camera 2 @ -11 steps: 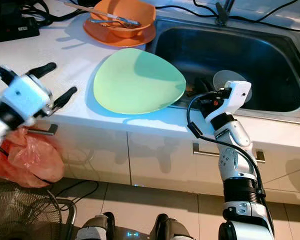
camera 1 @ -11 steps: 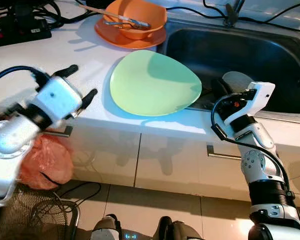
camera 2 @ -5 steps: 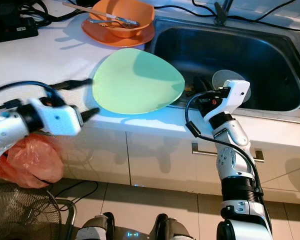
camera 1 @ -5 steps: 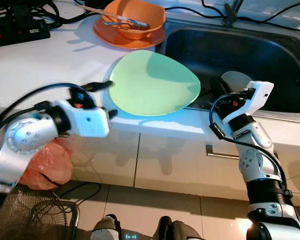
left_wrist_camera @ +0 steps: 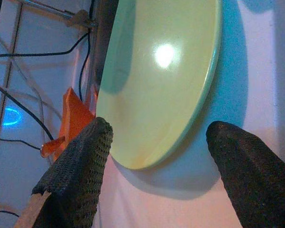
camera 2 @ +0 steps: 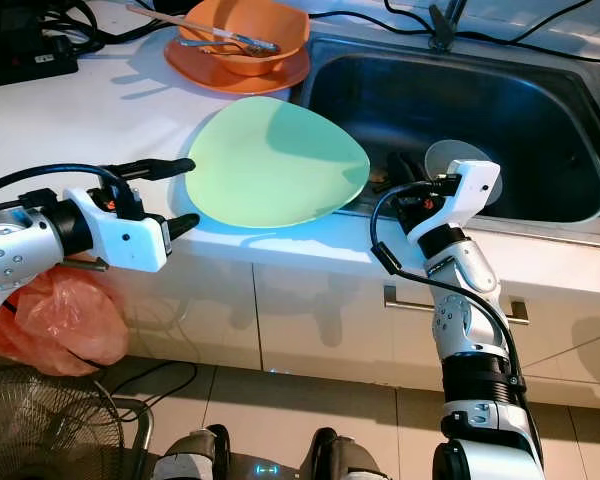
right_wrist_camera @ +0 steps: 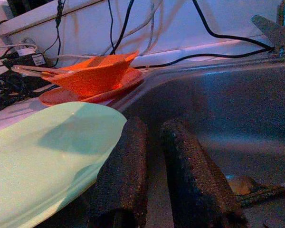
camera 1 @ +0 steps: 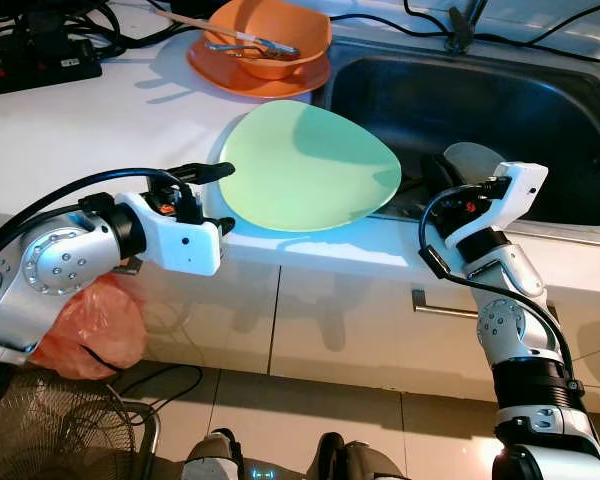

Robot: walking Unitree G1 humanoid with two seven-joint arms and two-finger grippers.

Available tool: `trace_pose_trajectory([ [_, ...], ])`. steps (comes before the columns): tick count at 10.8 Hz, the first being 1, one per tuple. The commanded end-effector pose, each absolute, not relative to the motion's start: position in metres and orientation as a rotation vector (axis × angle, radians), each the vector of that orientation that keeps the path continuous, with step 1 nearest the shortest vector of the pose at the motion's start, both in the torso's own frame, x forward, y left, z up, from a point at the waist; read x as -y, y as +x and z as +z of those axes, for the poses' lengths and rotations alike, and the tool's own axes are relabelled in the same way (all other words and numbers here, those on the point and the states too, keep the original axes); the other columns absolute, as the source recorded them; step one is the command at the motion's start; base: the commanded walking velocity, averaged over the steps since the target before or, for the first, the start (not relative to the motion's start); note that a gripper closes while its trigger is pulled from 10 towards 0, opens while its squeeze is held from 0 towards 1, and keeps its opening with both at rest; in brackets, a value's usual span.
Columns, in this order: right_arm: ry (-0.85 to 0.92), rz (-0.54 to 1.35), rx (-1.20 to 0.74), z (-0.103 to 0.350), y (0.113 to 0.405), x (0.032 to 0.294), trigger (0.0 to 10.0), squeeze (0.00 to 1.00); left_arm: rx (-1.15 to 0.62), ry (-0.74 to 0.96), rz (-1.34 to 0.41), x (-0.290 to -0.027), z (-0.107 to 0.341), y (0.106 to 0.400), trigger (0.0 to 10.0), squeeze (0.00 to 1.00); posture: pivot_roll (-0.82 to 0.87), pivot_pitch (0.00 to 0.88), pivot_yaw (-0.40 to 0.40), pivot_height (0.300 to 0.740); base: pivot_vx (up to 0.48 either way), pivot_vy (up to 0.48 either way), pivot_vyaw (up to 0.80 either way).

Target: Kitchen organization

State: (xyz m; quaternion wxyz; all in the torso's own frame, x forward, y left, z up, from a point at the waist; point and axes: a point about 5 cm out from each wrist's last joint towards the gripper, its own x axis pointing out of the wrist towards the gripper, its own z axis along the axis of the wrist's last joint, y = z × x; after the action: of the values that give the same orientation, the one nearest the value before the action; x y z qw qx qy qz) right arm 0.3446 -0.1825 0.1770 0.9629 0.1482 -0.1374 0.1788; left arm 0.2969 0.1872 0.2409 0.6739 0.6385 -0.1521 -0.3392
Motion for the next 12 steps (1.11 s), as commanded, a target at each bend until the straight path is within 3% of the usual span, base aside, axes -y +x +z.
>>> trace_pose_trajectory([
  [1,0.316,0.345,0.238,0.166,0.343,0.185,10.0,0.0,0.297,1.469,-0.803,-0.185,0.228,0.299,10.0,0.0,0.23,0.21,-0.058,0.74,0.0,0.0,0.0],
  [12,0.319,0.341,0.241,0.165,0.341,0.184,10.0,0.0,0.286,1.584,-0.882,-0.158,0.224,0.33,10.0,0.0,0.2,0.196,-0.041,0.74,0.0,0.0,0.0],
])
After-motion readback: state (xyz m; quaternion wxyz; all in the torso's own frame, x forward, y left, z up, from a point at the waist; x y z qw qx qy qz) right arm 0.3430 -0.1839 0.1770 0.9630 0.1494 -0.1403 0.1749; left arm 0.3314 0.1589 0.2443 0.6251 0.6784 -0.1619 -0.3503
